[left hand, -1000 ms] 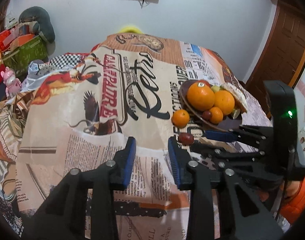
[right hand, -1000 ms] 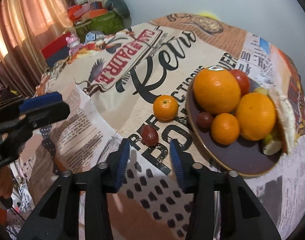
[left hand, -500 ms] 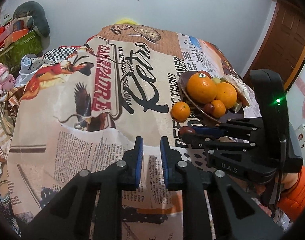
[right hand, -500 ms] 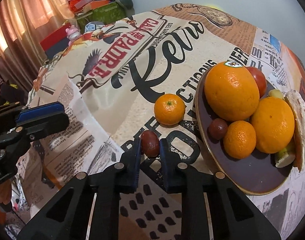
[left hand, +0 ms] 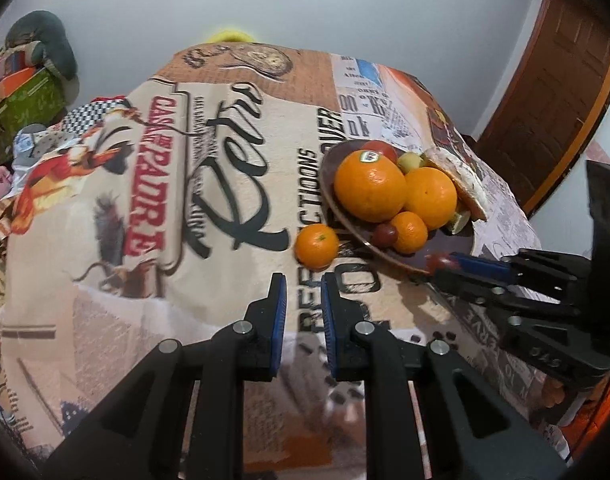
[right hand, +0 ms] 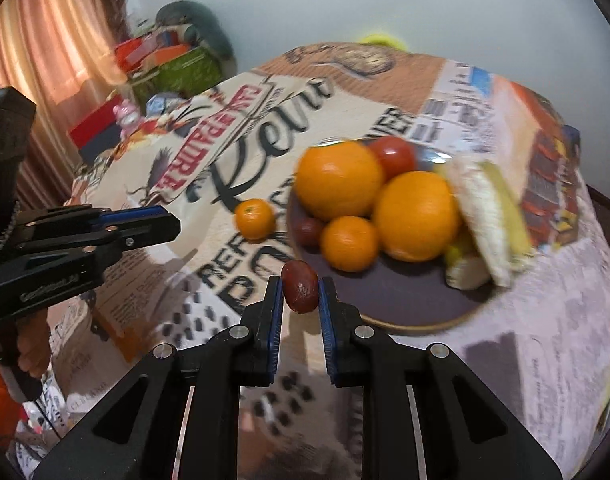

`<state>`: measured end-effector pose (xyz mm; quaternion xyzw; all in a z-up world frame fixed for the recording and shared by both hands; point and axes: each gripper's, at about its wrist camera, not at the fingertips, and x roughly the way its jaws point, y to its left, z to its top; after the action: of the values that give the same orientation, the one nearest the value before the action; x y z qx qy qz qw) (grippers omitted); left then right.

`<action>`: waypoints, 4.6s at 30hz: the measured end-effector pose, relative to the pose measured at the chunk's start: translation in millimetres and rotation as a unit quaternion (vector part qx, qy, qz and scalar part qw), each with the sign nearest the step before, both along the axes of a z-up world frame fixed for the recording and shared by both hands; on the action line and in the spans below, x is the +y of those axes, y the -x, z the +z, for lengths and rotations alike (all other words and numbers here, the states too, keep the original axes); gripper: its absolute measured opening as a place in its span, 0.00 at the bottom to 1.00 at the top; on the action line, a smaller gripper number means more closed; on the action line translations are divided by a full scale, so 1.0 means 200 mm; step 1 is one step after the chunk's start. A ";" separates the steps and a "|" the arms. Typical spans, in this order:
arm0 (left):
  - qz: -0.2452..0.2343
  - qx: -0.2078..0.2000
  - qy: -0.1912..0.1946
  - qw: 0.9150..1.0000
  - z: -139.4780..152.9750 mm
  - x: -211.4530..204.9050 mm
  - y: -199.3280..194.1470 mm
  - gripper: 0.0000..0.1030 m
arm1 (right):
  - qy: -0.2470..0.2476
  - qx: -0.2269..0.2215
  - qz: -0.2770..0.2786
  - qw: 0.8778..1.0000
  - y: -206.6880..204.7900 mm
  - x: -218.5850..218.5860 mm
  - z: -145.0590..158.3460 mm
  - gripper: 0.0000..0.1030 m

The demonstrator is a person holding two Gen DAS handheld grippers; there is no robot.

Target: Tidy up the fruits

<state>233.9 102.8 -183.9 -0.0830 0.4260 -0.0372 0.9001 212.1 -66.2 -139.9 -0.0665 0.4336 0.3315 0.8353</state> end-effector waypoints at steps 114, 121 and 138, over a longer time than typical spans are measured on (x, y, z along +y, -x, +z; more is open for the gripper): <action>-0.003 -0.241 -0.057 0.969 0.80 -0.40 0.58 0.36 | -0.100 -0.211 -0.120 0.965 0.46 -0.54 0.78 0.28; 0.001 -0.306 -0.061 0.950 1.00 -0.44 0.82 0.50 | -0.129 -0.273 -0.130 0.945 0.67 -0.55 0.96 0.39; 0.014 -0.347 -0.061 0.936 1.09 -0.48 1.00 0.84 | -0.138 -0.325 -0.166 0.921 0.81 -0.55 1.00 0.89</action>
<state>34.6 6.8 34.1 -0.0157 0.0879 -0.0245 0.9957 49.5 -175.4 60.5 0.0184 0.0931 0.2045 0.9742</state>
